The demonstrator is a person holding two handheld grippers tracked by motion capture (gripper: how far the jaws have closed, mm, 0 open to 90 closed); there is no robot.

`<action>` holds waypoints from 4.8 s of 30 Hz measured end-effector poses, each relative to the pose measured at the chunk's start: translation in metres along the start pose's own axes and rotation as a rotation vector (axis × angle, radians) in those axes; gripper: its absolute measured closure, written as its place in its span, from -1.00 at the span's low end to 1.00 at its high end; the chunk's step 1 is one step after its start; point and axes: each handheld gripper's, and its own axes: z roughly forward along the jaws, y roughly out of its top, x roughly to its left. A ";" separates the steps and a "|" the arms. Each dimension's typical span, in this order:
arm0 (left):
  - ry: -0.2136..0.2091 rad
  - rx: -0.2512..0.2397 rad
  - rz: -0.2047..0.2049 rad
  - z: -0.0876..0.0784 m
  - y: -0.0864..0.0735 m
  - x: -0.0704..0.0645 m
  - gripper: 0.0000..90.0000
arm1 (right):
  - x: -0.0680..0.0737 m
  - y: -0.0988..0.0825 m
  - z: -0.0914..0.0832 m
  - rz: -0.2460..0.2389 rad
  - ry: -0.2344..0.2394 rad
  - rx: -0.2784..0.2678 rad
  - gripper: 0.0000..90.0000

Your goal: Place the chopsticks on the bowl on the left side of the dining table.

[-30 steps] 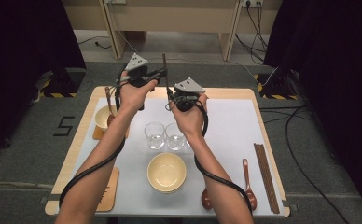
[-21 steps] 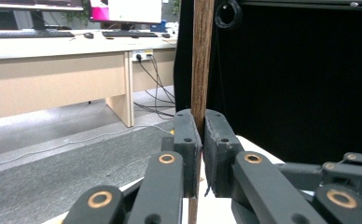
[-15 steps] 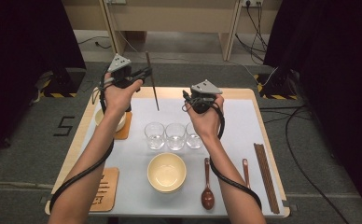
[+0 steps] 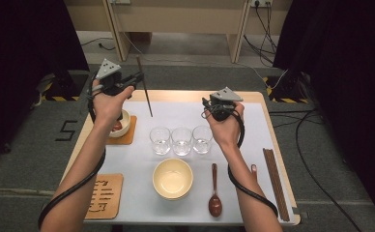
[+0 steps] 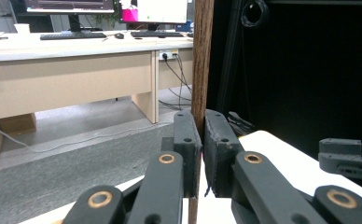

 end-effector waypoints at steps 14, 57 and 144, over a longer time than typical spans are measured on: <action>0.049 0.009 -0.010 -0.029 -0.012 0.014 0.86 | -0.019 -0.014 -0.009 0.025 -0.050 -0.002 0.48; 0.182 0.044 -0.061 -0.102 -0.060 0.048 0.86 | -0.072 -0.070 -0.054 0.102 -0.164 0.022 0.46; 0.441 0.457 -0.348 -0.004 -0.115 0.119 0.72 | -0.077 -0.095 -0.070 0.066 -0.143 0.023 0.46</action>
